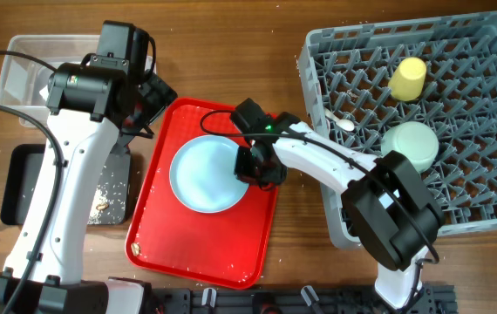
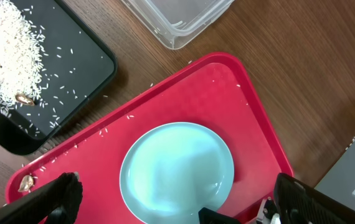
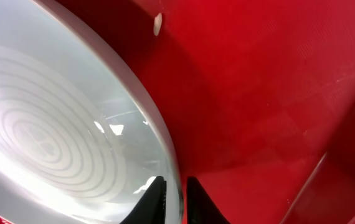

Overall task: Sort waste into correct bins and load items into the dishwasher rack
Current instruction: 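Carry the plate into the rack's far-left and stand it upright, then release the plate and withdraw the right gripper to the rack's near side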

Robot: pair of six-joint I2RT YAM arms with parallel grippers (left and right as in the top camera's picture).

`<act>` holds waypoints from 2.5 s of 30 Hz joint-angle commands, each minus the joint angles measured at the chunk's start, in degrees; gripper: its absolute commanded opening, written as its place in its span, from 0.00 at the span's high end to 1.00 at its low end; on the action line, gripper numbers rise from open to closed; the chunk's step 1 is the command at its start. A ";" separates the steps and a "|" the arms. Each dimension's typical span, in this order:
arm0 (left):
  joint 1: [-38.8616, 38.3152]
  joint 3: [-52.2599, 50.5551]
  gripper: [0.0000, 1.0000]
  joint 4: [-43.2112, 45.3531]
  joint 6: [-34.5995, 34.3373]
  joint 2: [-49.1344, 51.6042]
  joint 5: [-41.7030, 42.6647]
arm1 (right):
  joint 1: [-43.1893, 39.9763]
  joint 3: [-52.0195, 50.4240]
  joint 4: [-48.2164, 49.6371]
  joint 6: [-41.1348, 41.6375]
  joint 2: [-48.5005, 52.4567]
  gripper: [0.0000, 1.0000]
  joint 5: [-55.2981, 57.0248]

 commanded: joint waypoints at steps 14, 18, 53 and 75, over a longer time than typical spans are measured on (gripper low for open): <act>0.15 0.39 0.00 0.11 0.28 0.26 -0.96 | -8.98 4.90 -5.79 -6.12 -5.09 0.96 9.27; 0.15 0.42 0.00 0.11 0.28 0.26 -0.96 | -16.96 9.38 -8.66 -12.00 -10.14 0.96 11.15; 0.15 0.42 0.00 0.11 0.28 0.26 -0.96 | -30.32 13.16 -2.49 -25.94 -17.46 0.28 49.07; 0.15 0.42 0.00 0.11 0.28 0.26 -0.96 | -26.91 -13.38 -12.94 -9.09 -72.28 0.00 24.46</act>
